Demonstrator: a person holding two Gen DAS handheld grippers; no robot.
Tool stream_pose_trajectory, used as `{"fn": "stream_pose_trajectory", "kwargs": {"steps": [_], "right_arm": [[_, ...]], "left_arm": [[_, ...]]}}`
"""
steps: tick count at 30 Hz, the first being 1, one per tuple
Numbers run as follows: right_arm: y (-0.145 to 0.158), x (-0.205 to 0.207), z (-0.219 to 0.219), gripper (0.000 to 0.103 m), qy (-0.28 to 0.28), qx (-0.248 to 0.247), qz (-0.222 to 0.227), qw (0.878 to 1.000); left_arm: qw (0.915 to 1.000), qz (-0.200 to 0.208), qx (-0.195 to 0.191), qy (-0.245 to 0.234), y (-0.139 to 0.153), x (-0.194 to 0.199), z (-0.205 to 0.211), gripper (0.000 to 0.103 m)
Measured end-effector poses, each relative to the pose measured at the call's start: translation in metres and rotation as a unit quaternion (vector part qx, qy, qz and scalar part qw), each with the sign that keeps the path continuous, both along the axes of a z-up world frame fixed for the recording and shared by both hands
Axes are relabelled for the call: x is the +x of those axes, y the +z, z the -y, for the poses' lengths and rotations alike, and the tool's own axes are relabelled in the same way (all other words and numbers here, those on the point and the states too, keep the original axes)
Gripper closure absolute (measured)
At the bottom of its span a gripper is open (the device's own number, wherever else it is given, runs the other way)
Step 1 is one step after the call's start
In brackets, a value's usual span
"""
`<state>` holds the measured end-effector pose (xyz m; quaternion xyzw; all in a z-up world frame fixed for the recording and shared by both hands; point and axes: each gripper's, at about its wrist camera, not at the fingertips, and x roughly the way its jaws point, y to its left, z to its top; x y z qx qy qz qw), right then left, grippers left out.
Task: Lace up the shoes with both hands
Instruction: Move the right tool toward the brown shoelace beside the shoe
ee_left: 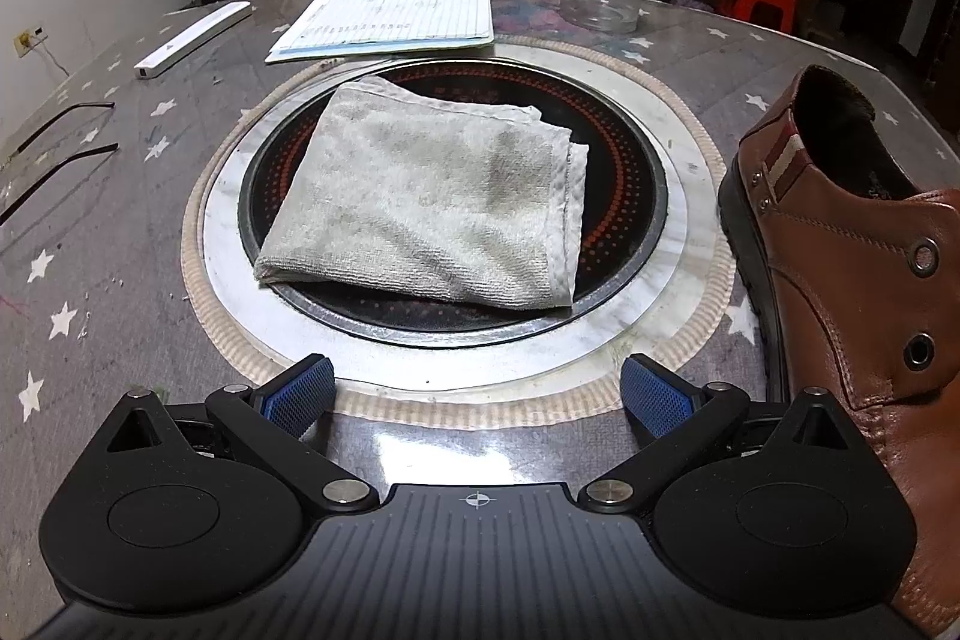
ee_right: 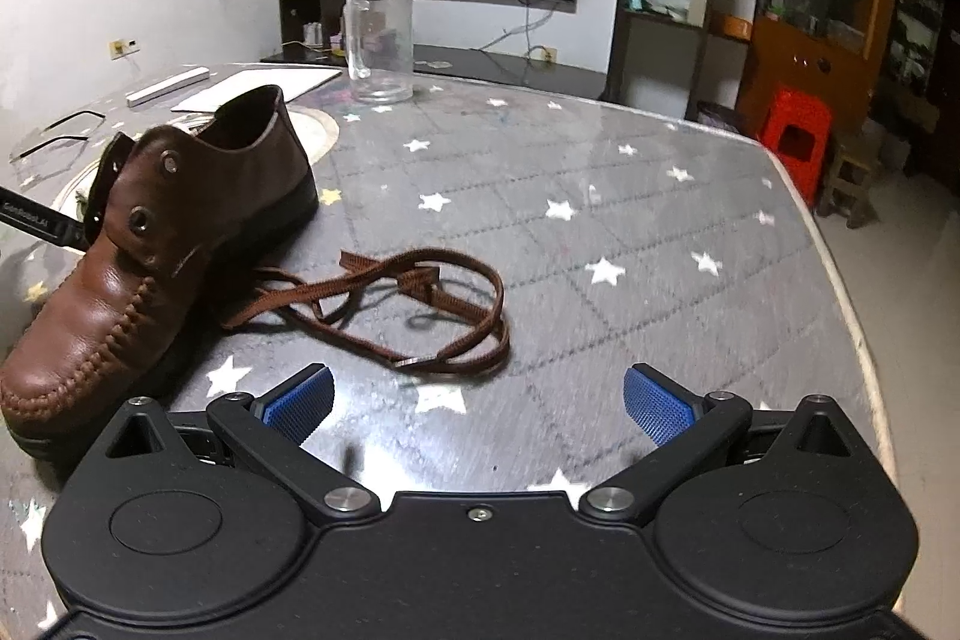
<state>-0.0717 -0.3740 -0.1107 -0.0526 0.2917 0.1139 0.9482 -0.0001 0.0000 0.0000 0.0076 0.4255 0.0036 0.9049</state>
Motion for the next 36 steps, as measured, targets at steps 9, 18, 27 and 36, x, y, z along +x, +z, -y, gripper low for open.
{"fn": "stream_pose_trajectory", "kwargs": {"steps": [9,18,27,36], "right_arm": [[0.012,0.01,0.004,0.0,0.004,-0.03,-0.006,1.0],[0.02,0.019,0.01,0.006,0.016,-0.045,0.0,0.999],[0.021,0.031,0.01,0.04,0.041,-0.058,-0.033,0.997],[0.028,0.044,0.003,0.053,0.067,-0.088,-0.031,0.993]], "left_arm": [[1.0,0.004,-0.007,0.002,-0.001,-0.017,-0.002,0.0],[1.0,-0.007,-0.002,-0.001,0.0,0.0,0.001,0.0],[0.9999,-0.014,0.003,-0.009,0.003,0.0,0.001,0.001],[0.9987,0.005,0.025,-0.044,0.022,-0.01,0.011,0.004]]}}
